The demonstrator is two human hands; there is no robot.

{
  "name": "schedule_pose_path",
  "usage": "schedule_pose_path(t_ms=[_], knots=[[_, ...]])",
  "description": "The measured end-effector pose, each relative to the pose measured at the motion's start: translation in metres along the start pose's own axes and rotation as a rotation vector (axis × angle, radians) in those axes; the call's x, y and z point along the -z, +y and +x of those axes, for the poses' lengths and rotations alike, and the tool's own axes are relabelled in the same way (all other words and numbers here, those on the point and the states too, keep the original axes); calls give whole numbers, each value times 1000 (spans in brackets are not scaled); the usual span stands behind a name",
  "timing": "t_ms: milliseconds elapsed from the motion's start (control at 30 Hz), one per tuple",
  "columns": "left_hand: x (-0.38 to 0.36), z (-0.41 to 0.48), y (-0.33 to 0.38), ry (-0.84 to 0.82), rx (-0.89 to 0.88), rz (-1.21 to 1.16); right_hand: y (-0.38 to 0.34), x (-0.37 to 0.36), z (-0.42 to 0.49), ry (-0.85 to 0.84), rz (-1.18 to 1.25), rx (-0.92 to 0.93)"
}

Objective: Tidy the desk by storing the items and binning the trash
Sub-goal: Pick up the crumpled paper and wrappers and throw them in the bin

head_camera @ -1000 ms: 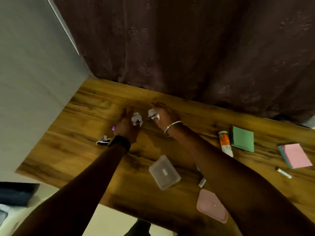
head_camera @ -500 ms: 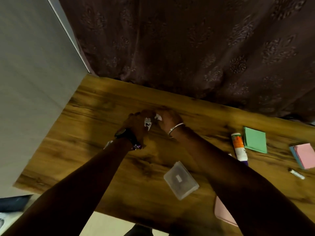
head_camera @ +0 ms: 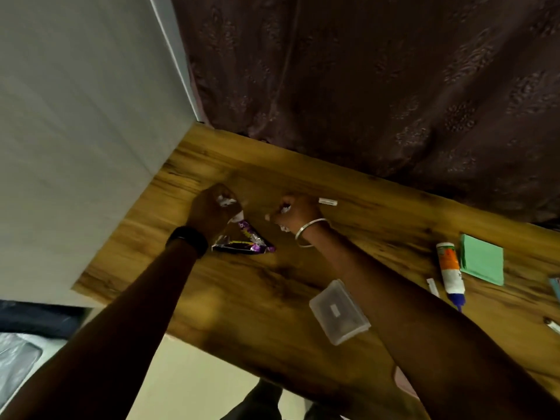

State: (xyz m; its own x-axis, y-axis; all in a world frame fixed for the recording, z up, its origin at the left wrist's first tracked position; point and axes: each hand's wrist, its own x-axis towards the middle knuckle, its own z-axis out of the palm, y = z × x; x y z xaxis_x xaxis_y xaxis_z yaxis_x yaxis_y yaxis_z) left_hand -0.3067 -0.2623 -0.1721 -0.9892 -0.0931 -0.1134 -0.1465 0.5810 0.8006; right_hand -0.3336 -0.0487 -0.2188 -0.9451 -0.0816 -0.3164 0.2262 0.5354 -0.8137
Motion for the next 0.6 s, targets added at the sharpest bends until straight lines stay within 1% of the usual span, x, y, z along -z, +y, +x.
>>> schedule_pose_path(t_ms=[100, 200, 267, 400, 500, 600], knots=[[10, -16, -17, -56, 37, 205, -12, -16, -6, -9, -292, 80], [13, -29, -22, -184, 46, 446, -22, -29, -9, -9, -553, 145], [7, -39, -25, -275, 24, 566, -23, -41, -11, -44, -673, 157], [-9, -54, -38, -292, -7, 692, -17, -57, -21, -42, -779, 207], [-17, -55, -45, -266, -21, 675, -17, -58, -23, -63, -795, 213], [-23, -55, -47, -278, -38, 721, -19, -52, -21, -63, -765, 208]])
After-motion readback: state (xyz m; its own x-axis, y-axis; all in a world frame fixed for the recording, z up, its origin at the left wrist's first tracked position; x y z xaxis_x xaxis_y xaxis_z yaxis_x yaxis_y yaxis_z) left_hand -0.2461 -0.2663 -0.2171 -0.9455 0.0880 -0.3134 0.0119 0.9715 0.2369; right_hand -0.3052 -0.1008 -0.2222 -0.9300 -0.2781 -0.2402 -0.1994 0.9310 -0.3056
